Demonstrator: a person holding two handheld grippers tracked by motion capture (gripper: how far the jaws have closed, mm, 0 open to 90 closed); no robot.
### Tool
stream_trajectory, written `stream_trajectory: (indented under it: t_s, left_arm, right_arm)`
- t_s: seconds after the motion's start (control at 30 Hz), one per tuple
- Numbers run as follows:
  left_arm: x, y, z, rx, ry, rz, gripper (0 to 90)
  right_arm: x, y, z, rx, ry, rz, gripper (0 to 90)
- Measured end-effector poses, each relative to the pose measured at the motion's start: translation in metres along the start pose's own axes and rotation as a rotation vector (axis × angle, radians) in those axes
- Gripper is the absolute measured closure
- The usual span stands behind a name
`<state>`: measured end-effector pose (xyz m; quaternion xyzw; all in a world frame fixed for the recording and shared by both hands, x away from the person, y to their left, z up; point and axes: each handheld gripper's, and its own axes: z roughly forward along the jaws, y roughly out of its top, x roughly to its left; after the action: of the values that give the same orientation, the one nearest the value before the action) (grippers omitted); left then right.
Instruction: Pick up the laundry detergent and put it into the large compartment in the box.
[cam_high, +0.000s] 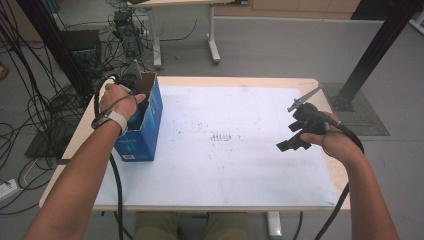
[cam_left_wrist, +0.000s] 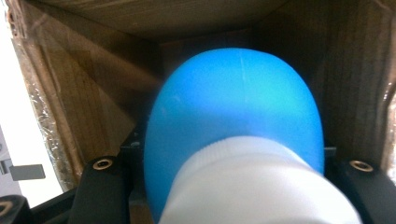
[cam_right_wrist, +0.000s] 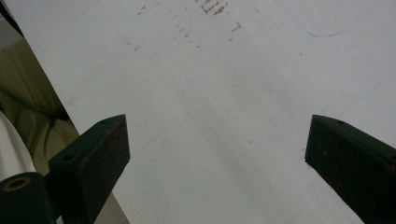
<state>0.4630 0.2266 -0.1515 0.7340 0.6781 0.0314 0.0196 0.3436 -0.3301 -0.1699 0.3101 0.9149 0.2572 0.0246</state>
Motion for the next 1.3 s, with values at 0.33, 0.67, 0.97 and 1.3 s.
stream_trajectory:
  t_s: [0.33,0.67,0.97,1.3]
  left_arm:
    - [-0.0006,0.0002,0.0001,0.0,0.001,0.0,38.5]
    - [0.0,-0.0009,0.0001,-0.004,-0.001,0.001,38.5]
    - [-0.0007,-0.0008,0.0002,-0.004,0.0,0.004,38.5]
    - [0.0005,-0.0012,0.0003,-0.007,-0.003,0.003,38.4]
  right_arm:
    - [-0.0005,-0.0025,0.0004,-0.002,0.0,0.002,6.4]
    - [-0.0003,-0.003,-0.0002,-0.004,-0.002,0.004,6.4]
    - [0.0004,-0.0043,-0.0016,-0.005,-0.003,0.006,6.4]
    - [0.0,-0.0033,0.0002,-0.005,0.0,0.006,6.4]
